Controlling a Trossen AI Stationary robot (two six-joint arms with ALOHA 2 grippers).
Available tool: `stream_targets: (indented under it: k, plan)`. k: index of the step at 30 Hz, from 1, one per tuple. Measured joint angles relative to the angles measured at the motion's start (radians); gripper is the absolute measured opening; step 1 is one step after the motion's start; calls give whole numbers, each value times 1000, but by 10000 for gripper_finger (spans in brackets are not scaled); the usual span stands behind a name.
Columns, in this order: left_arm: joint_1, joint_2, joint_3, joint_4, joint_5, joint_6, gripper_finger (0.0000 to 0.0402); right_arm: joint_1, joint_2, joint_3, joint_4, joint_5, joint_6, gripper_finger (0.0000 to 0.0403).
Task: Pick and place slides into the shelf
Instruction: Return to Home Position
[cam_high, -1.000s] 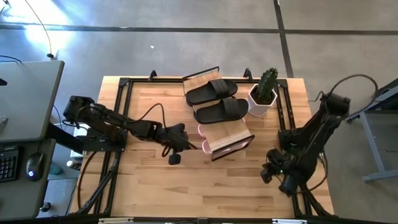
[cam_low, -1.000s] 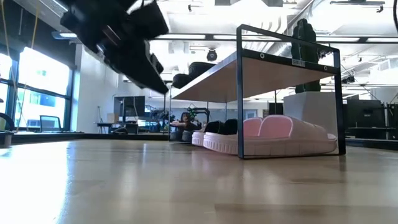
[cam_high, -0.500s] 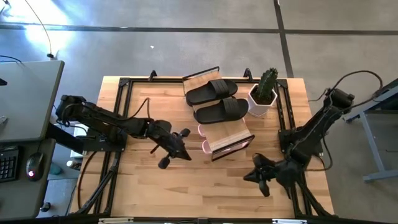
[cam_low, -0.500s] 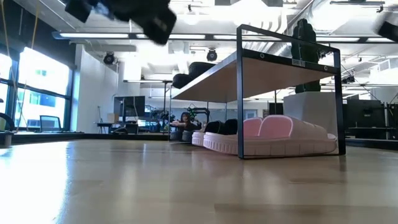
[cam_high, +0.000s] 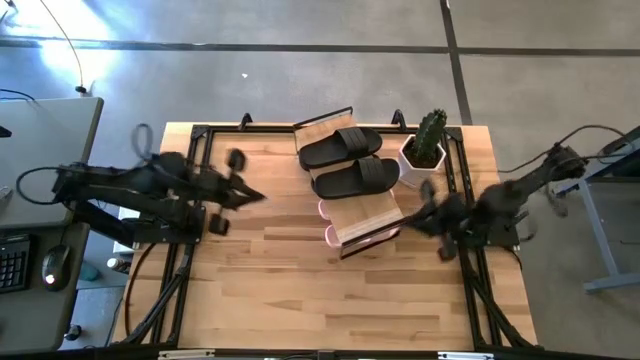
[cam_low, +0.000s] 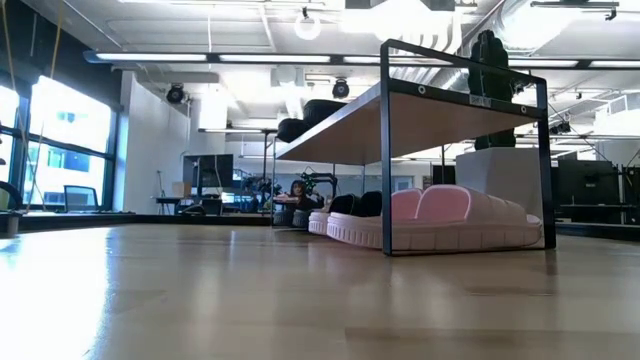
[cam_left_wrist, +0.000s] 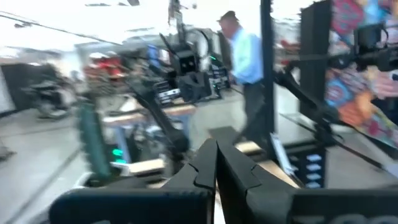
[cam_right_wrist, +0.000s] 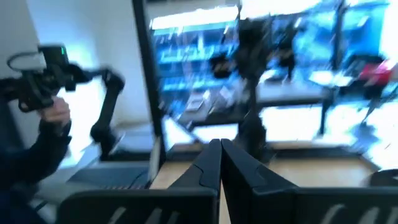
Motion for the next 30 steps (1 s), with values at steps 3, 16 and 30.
stream_targets:
  k: [3,16,30]
  plan:
    - [-3,-116,0,-83,-57,8,0,-12,-150,0,-90,28,-54,0]
    - [-3,-472,-203,-117,-191,-38,0,-10,-449,-194,-92,63,-60,0]
    - [-3,-731,-429,-111,-131,-108,0,-9,-627,-476,102,-198,22,0]
